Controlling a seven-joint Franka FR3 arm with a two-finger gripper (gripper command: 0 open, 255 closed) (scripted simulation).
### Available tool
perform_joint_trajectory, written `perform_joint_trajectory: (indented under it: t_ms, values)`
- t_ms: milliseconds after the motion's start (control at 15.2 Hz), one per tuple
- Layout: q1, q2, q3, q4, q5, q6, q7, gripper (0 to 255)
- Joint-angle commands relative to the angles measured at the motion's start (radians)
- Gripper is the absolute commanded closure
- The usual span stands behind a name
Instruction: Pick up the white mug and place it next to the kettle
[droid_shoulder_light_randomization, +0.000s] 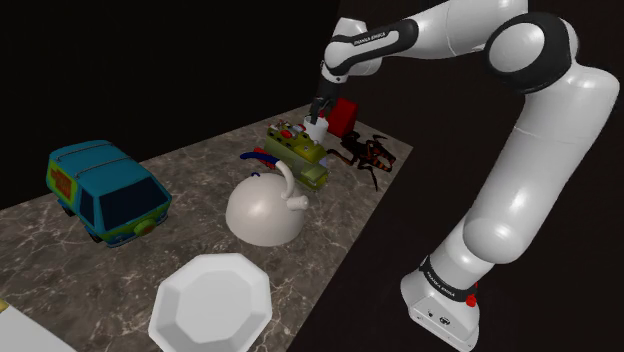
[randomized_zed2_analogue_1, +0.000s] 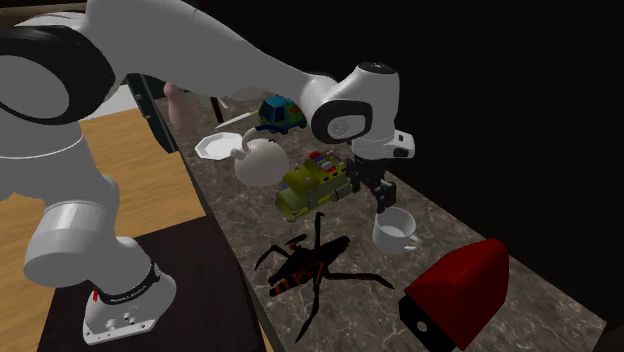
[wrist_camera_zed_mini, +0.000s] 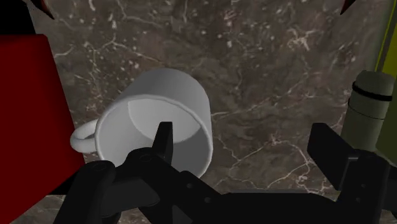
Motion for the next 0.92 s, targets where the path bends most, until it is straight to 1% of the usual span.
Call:
perform_joint_trajectory:
  t_ms: [0,132,198,660,858]
  values:
    - [-0.007,0.082,0.001,0.077,0.015,0.002,-0.016,0]
    - [-0.018,0.164,0.003,0.158,0.029,0.000,-0.032,0]
    - [-0.019,0.166,0.004,0.161,0.030,0.000,-0.033,0]
    - [-0.023,0.221,0.007,0.136,0.038,0.080,-0.038,0]
    - [-0.023,0.221,0.007,0.136,0.038,0.080,-0.038,0]
